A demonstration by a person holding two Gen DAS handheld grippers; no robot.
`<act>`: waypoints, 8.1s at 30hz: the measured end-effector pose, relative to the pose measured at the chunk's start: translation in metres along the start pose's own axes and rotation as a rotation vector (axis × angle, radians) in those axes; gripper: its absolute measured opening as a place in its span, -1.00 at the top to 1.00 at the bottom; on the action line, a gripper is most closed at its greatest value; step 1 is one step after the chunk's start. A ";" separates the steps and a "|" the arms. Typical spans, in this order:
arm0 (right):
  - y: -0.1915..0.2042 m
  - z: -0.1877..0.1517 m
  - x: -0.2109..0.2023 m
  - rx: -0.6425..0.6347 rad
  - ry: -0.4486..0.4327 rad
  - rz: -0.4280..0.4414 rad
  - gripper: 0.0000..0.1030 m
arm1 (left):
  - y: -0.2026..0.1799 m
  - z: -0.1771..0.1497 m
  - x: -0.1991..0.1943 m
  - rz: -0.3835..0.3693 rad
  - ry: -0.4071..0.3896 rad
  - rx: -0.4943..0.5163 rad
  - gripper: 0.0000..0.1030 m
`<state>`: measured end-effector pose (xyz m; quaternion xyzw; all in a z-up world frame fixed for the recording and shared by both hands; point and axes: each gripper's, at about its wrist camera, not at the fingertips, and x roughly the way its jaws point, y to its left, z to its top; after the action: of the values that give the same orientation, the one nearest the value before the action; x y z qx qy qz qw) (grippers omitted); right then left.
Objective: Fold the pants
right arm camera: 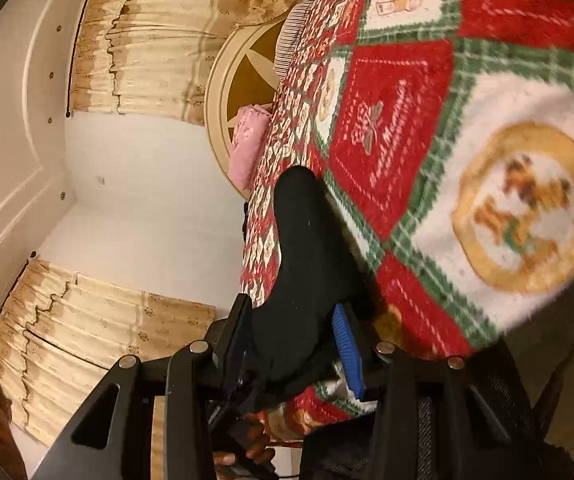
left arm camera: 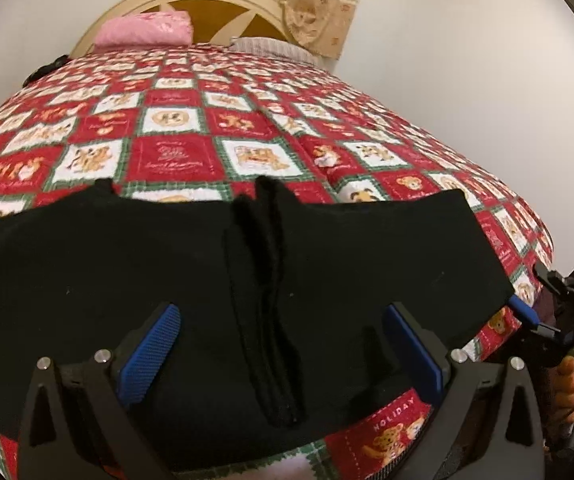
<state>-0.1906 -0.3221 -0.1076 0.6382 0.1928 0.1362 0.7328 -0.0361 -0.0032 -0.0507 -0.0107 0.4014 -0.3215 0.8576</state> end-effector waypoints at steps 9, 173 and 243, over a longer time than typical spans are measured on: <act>0.023 0.002 0.000 -0.128 0.024 -0.011 0.16 | 0.008 0.002 -0.006 -0.208 0.011 -0.128 -0.58; 0.058 0.011 0.116 -0.341 0.082 -0.140 -0.23 | -0.032 -0.017 -0.072 0.075 -0.197 0.308 -0.50; 0.153 -0.095 0.313 -1.311 0.654 -0.422 0.37 | -0.004 -0.027 -0.013 -0.024 -0.058 -0.165 0.48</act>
<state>0.0513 -0.0762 -0.0011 -0.0506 0.3976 0.2619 0.8779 -0.0628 0.0069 -0.0590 -0.0956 0.4015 -0.2972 0.8610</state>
